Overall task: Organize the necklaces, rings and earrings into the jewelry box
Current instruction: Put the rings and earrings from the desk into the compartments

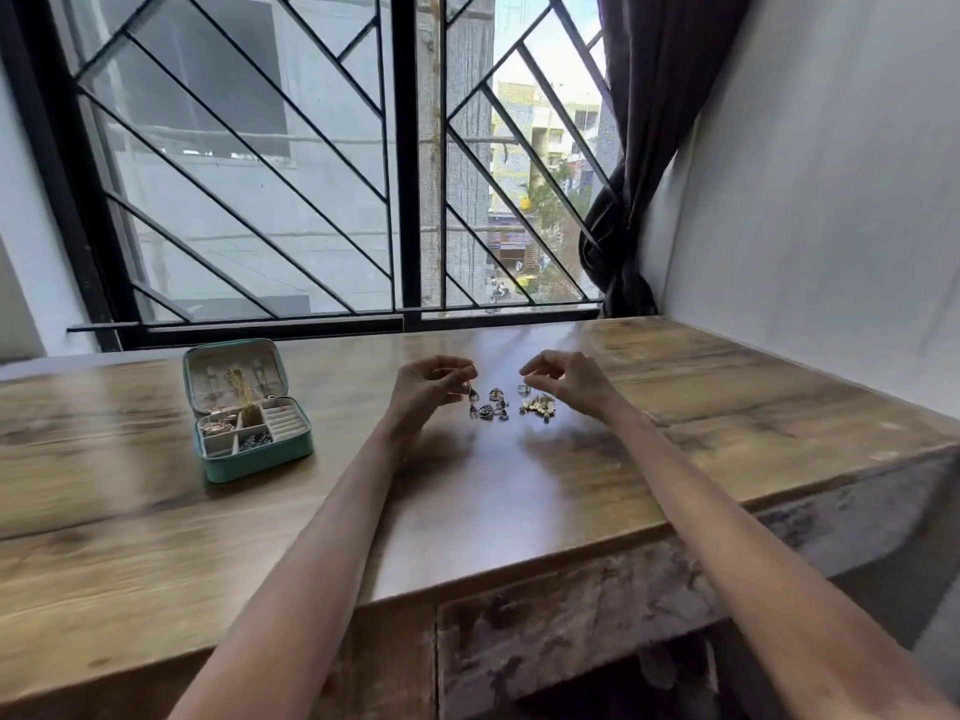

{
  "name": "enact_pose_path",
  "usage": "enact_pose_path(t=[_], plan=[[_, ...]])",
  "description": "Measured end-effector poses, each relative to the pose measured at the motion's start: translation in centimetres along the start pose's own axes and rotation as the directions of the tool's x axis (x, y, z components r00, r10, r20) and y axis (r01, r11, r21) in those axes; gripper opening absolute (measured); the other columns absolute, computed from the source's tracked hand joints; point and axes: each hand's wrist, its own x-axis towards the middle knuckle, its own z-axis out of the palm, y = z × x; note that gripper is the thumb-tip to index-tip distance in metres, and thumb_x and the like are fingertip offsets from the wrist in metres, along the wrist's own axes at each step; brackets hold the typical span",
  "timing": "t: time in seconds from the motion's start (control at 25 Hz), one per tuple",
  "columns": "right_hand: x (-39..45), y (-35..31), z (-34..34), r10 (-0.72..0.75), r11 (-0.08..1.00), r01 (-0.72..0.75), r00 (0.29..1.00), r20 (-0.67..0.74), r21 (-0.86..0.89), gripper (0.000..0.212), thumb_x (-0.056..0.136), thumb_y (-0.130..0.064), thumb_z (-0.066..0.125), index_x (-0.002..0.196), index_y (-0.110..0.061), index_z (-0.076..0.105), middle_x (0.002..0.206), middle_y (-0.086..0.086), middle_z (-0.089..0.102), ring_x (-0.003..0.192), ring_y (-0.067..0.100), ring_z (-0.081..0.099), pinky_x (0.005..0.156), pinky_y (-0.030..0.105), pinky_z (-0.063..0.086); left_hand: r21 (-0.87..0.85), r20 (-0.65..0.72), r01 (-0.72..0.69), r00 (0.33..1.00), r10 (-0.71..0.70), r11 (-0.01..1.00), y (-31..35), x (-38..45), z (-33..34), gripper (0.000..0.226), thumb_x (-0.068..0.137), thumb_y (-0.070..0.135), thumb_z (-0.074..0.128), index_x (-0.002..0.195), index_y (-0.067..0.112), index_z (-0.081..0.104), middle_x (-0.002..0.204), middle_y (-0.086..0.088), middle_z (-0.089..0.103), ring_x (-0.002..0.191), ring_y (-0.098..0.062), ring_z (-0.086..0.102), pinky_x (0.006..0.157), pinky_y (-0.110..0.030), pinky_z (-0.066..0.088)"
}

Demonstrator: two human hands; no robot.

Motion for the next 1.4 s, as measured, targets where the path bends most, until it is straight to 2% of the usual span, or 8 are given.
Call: enact_pose_path(t=[0.16, 0.4, 0.64, 0.84, 1.04, 1.12, 1.24, 1.4], plan=[[0.2, -1.0, 1.6, -0.087, 0.984, 0.113, 0.979, 0.185, -0.135, 0.023, 0.082, -0.029, 0.070, 0.102, -0.020, 0.071, 0.091, -0.005, 0.066, 0.077, 0.009, 0.058, 0.077, 0.028, 0.049, -0.001, -0.028, 0.004, 1.000, -0.004, 1.000, 0.0, 0.1, -0.3, 0.011, 0.083, 0.001, 0.064, 0.080, 0.011, 0.066, 0.064, 0.005, 0.069, 0.050, -0.004, 0.059, 0.056, -0.017, 0.052], [0.9, -1.3, 2.5, -0.100, 0.957, 0.176, 0.946, 0.308, -0.232, 0.021, 0.079, -0.042, 0.070, 0.097, -0.031, 0.072, 0.087, -0.012, 0.065, 0.078, 0.004, 0.055, 0.078, 0.031, 0.049, 0.013, -0.016, 0.020, 1.000, -0.019, 1.000, 0.0, 0.2, -0.6, 0.011, 0.083, 0.002, 0.065, 0.081, 0.013, 0.066, 0.074, -0.002, 0.068, 0.050, -0.004, 0.061, 0.056, -0.016, 0.051], [0.8, -2.1, 2.7, -0.151, 0.933, 0.236, 0.942, 0.299, -0.272, 0.031, 0.079, -0.046, 0.069, 0.105, -0.030, 0.069, 0.086, -0.012, 0.060, 0.078, 0.003, 0.048, 0.067, 0.020, 0.040, 0.074, -0.004, 0.048, 0.999, -0.048, 0.996, -0.1, 0.0, -0.7, 0.009, 0.083, 0.004, 0.066, 0.082, 0.013, 0.065, 0.078, -0.004, 0.067, 0.054, -0.006, 0.060, 0.059, -0.019, 0.049], [0.8, -2.1, 2.6, -0.121, 0.930, 0.226, 0.933, 0.338, -0.291, 0.021, 0.078, -0.048, 0.069, 0.094, -0.035, 0.073, 0.084, -0.012, 0.060, 0.077, 0.001, 0.044, 0.070, 0.021, 0.038, 0.065, -0.006, 0.056, 0.998, -0.056, 0.996, 0.0, 0.0, -0.8, 0.009, 0.083, 0.004, 0.066, 0.082, 0.013, 0.065, 0.076, -0.002, 0.067, 0.051, -0.002, 0.060, 0.058, -0.018, 0.048], [1.7, -2.7, 2.6, -0.153, 0.986, 0.157, 0.986, 0.070, -0.058, 0.023, 0.079, -0.039, 0.071, 0.091, -0.020, 0.075, 0.085, -0.001, 0.067, 0.072, 0.001, 0.049, 0.072, 0.026, 0.042, 0.049, -0.018, 0.061, 0.998, -0.061, 0.997, 0.1, -0.1, -0.9, 0.009, 0.083, 0.004, 0.066, 0.081, 0.013, 0.065, 0.072, 0.001, 0.067, 0.051, -0.003, 0.059, 0.057, -0.018, 0.048], [2.5, -2.9, 2.8, -0.125, 0.981, 0.131, 0.991, 0.052, -0.140, 0.025, 0.080, -0.041, 0.070, 0.093, -0.021, 0.075, 0.085, -0.004, 0.065, 0.077, 0.006, 0.050, 0.070, 0.027, 0.039, 0.050, -0.025, 0.066, 0.998, -0.065, 0.997, 0.2, -0.2, -0.9, 0.010, 0.083, 0.003, 0.066, 0.081, 0.012, 0.065, 0.072, 0.000, 0.066, 0.049, -0.002, 0.058, 0.056, -0.017, 0.048], [3.2, -3.0, 3.8, -0.066, 0.920, 0.129, 0.982, 0.177, -0.371, 0.026, 0.079, -0.047, 0.069, 0.096, -0.028, 0.073, 0.083, -0.008, 0.055, 0.088, 0.006, 0.045, 0.072, 0.025, 0.034, 0.045, -0.034, 0.067, 0.997, -0.065, 0.997, 0.3, -0.3, -1.0, 0.012, 0.083, 0.001, 0.065, 0.080, 0.012, 0.064, 0.073, -0.002, 0.066, 0.048, -0.001, 0.059, 0.054, -0.015, 0.048], [3.5, -2.9, 4.1, -0.040, 0.906, 0.118, 0.980, 0.196, -0.406, 0.030, 0.078, -0.048, 0.069, 0.101, -0.029, 0.071, 0.087, -0.007, 0.057, 0.089, 0.007, 0.044, 0.074, 0.026, 0.035, 0.040, -0.038, 0.076, 0.997, -0.074, 0.996, 0.1, 0.0, -1.2, 0.012, 0.083, 0.002, 0.065, 0.080, 0.013, 0.065, 0.072, 0.000, 0.067, 0.049, -0.001, 0.059, 0.056, -0.017, 0.048]])
